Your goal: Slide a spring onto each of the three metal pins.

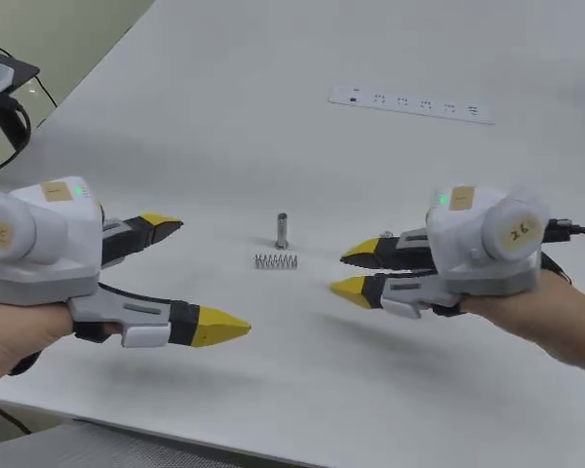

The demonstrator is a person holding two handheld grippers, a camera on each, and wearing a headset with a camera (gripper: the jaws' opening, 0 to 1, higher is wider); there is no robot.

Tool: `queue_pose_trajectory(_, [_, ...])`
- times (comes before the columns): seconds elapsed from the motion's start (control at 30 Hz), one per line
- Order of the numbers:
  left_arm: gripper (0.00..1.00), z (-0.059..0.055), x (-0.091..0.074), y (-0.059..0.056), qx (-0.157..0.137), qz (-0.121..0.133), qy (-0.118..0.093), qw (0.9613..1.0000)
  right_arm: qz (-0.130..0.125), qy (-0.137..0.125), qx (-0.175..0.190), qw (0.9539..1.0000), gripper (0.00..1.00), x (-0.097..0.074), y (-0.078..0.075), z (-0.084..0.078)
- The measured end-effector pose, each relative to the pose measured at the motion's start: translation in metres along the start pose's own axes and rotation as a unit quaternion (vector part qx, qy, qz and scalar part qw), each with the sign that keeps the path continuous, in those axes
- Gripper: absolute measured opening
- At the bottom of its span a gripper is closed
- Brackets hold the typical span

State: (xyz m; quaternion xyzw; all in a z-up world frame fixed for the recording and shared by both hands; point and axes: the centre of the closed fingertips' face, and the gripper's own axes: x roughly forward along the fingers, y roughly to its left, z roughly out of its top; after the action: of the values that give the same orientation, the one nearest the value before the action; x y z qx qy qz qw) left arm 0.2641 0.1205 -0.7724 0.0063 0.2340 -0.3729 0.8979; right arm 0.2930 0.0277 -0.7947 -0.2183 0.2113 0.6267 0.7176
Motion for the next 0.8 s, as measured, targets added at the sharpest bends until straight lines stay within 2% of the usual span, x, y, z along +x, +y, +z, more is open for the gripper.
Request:
queue_pose_trajectory(0.33, [0.97,0.000,0.000,-0.002,-0.003,0.000,-0.001,1.0000,0.008,0.023,-0.037,0.9990,0.18,0.031,-0.010,0.014])
queue_pose_trajectory(0.5, [0.97,0.000,-0.001,-0.001,-0.004,0.000,-0.001,1.0000,0.010,0.043,-0.039,0.9983,0.17,0.048,-0.012,0.009])
queue_pose_trajectory(0.63, [0.97,-0.002,-0.002,-0.002,-0.004,0.000,0.001,1.0000,0.013,0.047,-0.040,0.9980,0.17,0.057,-0.013,0.010])
queue_pose_trajectory(0.8, [0.97,-0.005,-0.003,-0.001,-0.006,0.001,0.004,1.0000,0.019,0.066,-0.048,0.9965,0.17,0.068,-0.015,0.006])
